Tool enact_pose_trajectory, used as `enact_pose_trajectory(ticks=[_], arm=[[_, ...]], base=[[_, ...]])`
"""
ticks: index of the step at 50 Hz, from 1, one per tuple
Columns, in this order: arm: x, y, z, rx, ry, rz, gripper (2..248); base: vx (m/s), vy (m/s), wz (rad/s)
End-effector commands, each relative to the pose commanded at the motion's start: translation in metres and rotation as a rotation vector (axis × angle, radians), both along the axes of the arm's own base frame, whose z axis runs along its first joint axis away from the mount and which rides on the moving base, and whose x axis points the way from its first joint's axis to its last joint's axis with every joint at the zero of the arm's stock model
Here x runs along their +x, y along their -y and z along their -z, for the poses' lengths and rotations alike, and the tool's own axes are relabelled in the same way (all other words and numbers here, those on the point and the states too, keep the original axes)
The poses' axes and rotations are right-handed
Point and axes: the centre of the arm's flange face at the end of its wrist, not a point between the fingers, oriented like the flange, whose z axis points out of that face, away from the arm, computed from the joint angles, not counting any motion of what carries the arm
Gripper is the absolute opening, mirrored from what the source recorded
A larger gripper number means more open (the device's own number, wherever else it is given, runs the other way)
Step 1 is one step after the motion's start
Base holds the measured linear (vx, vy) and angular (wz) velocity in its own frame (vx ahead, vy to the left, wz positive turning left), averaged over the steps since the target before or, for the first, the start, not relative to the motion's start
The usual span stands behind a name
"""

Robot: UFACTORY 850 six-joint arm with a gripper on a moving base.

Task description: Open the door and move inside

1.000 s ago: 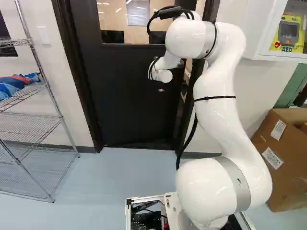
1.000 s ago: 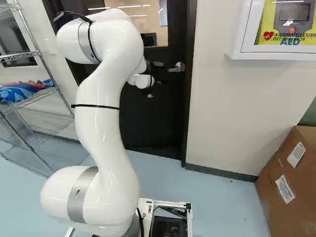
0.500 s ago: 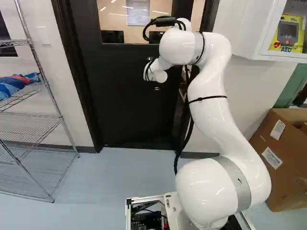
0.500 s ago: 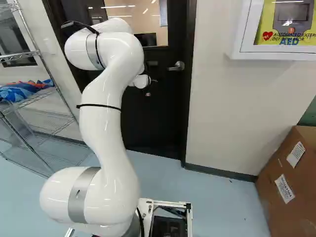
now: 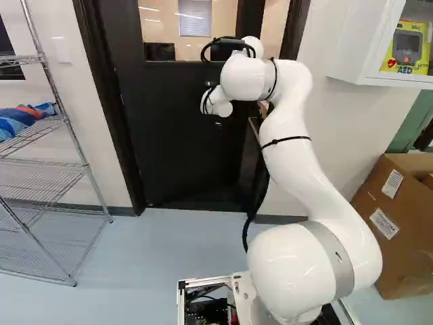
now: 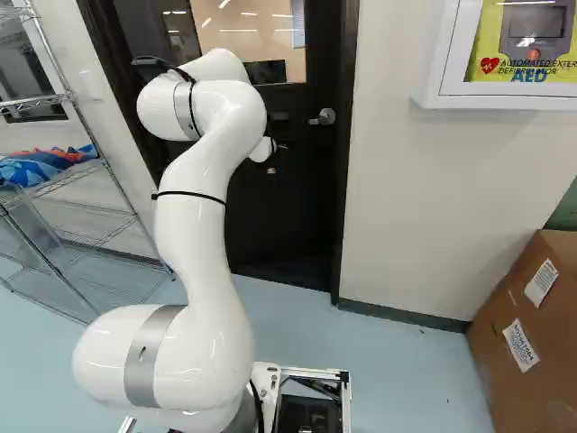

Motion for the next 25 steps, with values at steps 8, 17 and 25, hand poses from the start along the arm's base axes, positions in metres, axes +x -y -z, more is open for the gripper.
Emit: enact_pose_trajectory(ticks=[8,17,25], arm=[[-0.014,0.005,-0.004,-0.001,-0.016,0.005,247],[-0.031,0.01,-0.008,-0.002,-0.034,0.01,247],[-0.046,0.013,-0.011,-0.003,-0.049,0.014,247]], base=[[0.0,0.0,0.0],[0.0,0.0,0.0],[0.0,0.0,0.0]])
